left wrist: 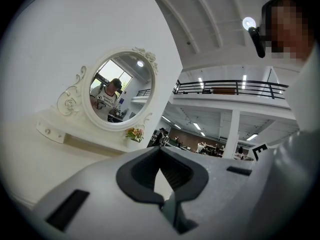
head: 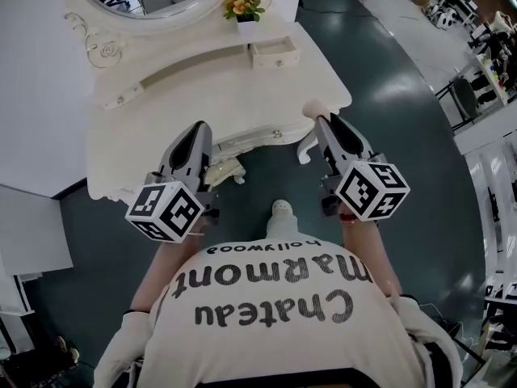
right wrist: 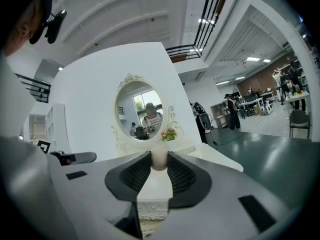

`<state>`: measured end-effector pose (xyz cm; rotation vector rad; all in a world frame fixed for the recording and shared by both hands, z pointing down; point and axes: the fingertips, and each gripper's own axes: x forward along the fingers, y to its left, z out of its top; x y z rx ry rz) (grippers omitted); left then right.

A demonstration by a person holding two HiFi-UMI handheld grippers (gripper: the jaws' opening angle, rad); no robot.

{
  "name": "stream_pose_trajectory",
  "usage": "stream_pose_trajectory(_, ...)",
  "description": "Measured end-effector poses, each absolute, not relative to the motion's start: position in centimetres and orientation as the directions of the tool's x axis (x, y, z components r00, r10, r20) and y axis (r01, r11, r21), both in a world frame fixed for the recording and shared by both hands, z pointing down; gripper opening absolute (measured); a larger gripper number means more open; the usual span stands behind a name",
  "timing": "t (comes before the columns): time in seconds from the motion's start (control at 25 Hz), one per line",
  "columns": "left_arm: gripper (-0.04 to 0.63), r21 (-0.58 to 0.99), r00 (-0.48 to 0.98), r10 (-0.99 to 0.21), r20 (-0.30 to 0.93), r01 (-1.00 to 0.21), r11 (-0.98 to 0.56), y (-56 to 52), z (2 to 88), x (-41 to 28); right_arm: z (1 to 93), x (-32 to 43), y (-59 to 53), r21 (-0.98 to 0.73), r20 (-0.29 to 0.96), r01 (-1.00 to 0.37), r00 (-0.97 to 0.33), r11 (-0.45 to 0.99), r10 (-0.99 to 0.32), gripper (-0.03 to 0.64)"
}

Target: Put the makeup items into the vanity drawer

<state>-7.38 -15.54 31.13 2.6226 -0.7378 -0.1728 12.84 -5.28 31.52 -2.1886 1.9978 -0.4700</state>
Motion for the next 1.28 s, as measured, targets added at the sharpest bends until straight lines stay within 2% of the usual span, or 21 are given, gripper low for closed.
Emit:
stream_pose_trajectory(0.48,0.008,0.418,0.813,-0.582,0.014,-0.534,-0.735,-21.3,31.8,-4.3,32.8,18.1,-12.8,-0.335,0.14,-0.94,0.01,-0.057,-0.99,0.12)
stream_pose_trajectory(0.92,0.008,0.413,0.751,-0.66,-0.006,-0.599,-0.686,-28.6,29.7,-0.1,31.0,23.1,-23.1,-0.353,0.119,-0.933,-0.116,0.067,-0.986,0.121)
stream_pose_trajectory(1.28,0.008,0.418,0.675,-0.738,-0.004,-0.669,-0.614,-32.6,29.2,0.9,31.3,26.0,-29.0,-0.335,0.149,-0.931,-0.202,0.143,-0.968,0.121)
